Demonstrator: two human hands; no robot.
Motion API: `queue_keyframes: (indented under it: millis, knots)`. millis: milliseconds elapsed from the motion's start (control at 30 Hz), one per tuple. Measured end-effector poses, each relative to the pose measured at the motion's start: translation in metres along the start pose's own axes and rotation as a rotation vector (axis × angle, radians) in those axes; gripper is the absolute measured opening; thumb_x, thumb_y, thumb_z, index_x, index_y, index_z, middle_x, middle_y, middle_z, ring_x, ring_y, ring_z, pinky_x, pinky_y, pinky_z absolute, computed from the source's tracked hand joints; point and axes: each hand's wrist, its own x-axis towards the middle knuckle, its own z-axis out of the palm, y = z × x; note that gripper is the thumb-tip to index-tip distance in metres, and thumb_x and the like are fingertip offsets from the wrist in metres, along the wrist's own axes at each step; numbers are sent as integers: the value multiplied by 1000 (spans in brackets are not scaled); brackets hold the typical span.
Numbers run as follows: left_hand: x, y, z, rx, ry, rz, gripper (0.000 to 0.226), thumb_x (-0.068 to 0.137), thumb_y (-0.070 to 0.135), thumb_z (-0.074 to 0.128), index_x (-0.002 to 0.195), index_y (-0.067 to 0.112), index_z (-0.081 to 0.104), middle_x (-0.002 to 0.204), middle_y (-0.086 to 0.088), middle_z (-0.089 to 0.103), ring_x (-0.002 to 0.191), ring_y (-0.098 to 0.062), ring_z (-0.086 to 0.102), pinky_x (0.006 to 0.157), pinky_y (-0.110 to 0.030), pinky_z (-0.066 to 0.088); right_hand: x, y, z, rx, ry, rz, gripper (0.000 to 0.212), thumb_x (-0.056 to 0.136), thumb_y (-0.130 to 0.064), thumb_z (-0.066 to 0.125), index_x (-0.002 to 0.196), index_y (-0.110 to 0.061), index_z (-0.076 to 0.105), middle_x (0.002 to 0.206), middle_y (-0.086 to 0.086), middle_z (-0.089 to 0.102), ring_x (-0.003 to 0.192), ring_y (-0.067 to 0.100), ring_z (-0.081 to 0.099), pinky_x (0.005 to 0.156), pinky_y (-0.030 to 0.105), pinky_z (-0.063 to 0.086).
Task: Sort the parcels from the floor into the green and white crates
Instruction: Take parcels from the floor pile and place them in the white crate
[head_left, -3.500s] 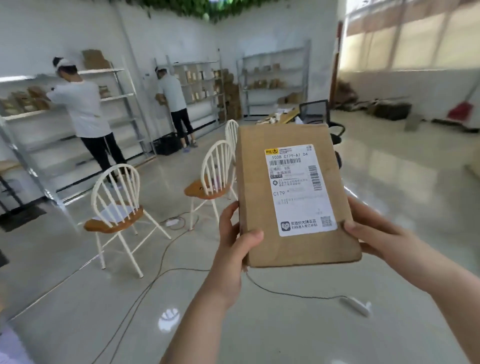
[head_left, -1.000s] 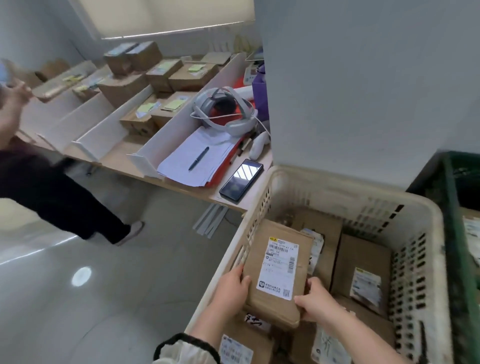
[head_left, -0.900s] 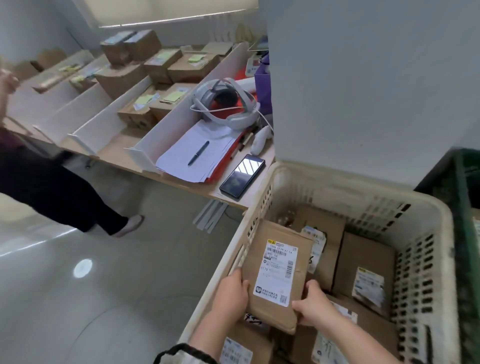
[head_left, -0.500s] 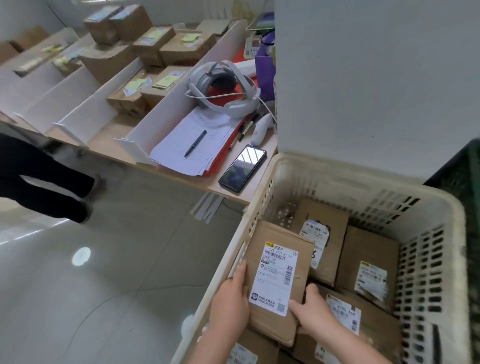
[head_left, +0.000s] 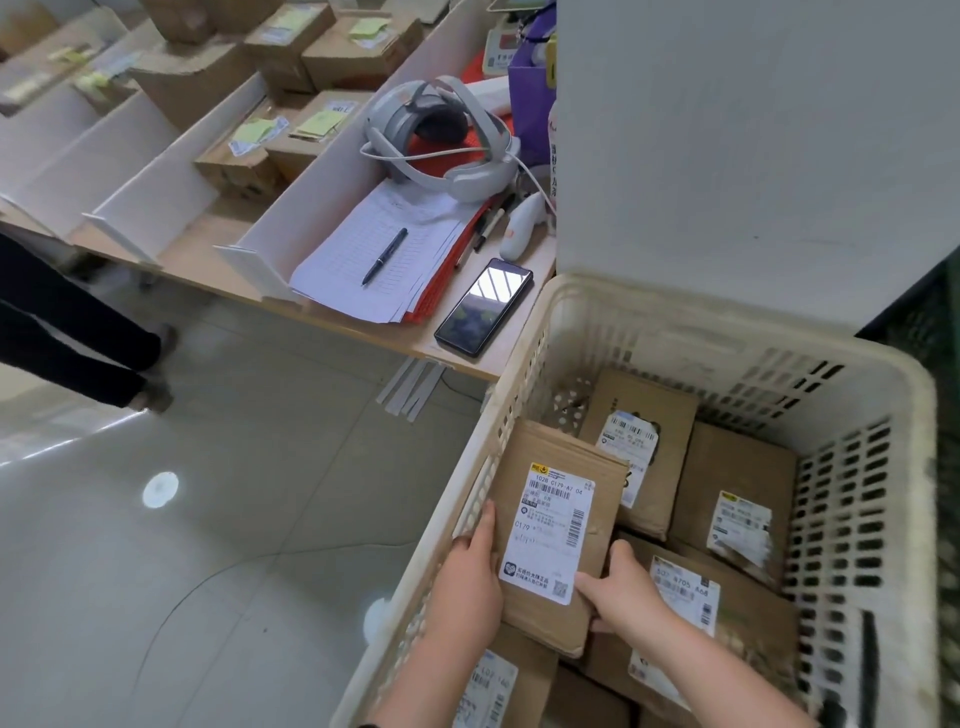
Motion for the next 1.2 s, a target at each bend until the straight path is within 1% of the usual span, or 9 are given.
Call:
queue_keyframes:
  millis: [267,467,600,733,833,900,1000,1133,1200]
  knots:
    - [3,-3,3,-26,-2,-22,70,96,13,39,151,38,4,119,-3,52,95,-14,54,82,-29,47,7,2,5,43,20,-2,27,91,-16,58,109,-14,38,105,-2,50,96,20,55,60,30,54]
    - [1,1,0,195,38,-42,63,99,26,37,151,37,5,106,-4,54,82,-19,53,64,-29,40,8,7,-4,57,5,45,26,87,-21,63,103,-15,42,101,-2,54,93,19,59,65,32,56]
    - [-4,11,-2,378,48,-79,58,99,24,39,151,27,13,116,-7,54,93,-24,60,63,-29,39,2,5,-11,34,33,72,36,89,-24,60,119,-10,44,102,6,57,90,22,60,63,31,55]
    - [-11,12,-10,311,93,-63,54,98,29,41,148,26,21,109,-7,56,90,-24,60,64,-30,42,-9,-3,-21,-15,91,27,55,89,-27,60,135,-7,37,85,4,50,66,16,48,56,28,41]
    - [-14,12,-15,251,70,-67,54,98,29,41,148,25,22,112,-8,55,89,-22,57,68,-32,48,-19,-14,-27,-19,98,-11,58,88,-26,61,137,-7,35,76,3,51,60,14,47,54,31,43]
    - [-18,13,-15,232,54,-82,49,98,29,42,144,22,28,111,-8,56,86,-21,56,70,-33,51,-26,-22,-29,-5,79,-14,57,88,-25,60,135,-7,35,76,5,54,63,17,51,64,39,52]
    - [-25,14,-11,186,45,-136,44,97,32,44,138,18,36,112,-7,58,93,-23,60,78,-36,54,-32,-32,-32,-8,46,-14,47,90,-24,57,131,-7,39,94,10,57,94,28,60,89,45,51]
    - [-44,9,-4,111,26,-184,47,96,30,47,139,15,37,117,-7,60,103,-23,61,87,-39,53,-44,-35,-36,23,2,-14,40,93,-22,55,128,-7,41,84,-1,50,90,22,54,90,45,48]
    - [-56,4,-3,46,28,-163,49,96,29,47,141,14,36,122,-7,59,106,-22,60,89,-37,52,-53,-31,-39,-5,6,-38,48,93,-25,55,134,-7,38,91,-2,48,93,21,51,87,41,49]
